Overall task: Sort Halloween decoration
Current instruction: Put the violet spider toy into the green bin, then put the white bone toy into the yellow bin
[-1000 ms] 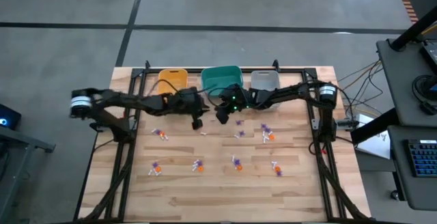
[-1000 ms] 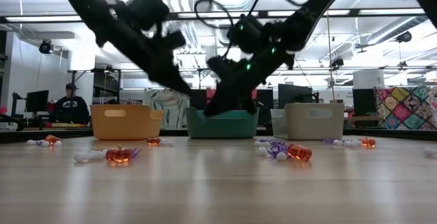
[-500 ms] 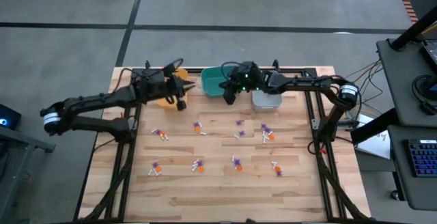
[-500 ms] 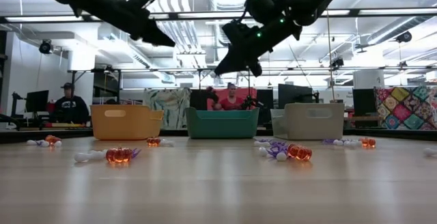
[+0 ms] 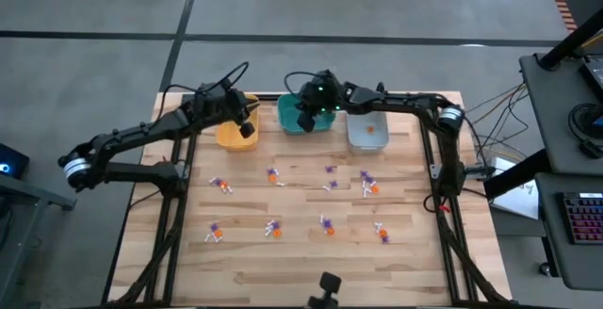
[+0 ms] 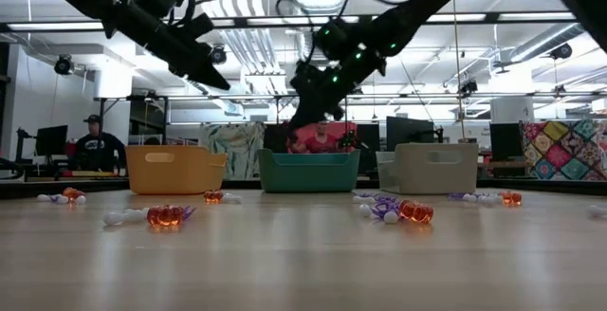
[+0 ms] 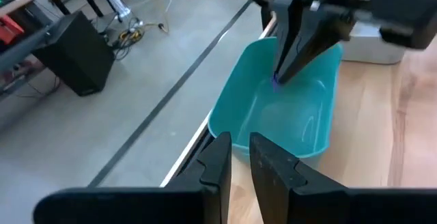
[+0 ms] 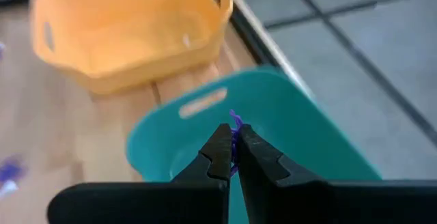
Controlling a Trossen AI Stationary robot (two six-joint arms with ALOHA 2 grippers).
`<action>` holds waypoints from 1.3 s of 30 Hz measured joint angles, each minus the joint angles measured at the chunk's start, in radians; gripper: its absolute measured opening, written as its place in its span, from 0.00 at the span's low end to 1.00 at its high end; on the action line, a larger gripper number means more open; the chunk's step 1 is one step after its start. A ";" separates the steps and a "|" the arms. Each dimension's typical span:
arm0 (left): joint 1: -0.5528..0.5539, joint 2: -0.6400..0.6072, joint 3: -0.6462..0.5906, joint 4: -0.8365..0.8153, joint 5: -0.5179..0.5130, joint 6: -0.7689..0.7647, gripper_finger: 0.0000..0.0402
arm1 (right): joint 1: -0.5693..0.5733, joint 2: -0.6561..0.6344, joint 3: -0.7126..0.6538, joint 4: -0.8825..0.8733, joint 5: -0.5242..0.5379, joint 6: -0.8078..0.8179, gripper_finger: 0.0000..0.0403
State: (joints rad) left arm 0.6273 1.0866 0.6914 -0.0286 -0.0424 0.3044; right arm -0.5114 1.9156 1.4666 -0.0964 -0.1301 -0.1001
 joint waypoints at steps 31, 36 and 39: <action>-0.018 -0.006 0.000 -0.011 0.129 -0.204 0.09 | -0.011 0.056 0.163 -0.323 0.100 0.010 0.33; -0.073 -0.006 0.000 -0.009 0.155 -0.234 0.09 | 0.028 -0.020 0.135 -0.371 0.096 -0.003 0.32; -0.121 -0.006 0.000 -0.010 0.157 -0.253 0.09 | 0.062 -0.061 0.105 -0.370 0.096 -0.005 0.30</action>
State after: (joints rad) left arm 0.5062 1.0801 0.6914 -0.0387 0.1143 0.0518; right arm -0.4499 1.8549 1.5719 -0.4667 -0.0337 -0.1056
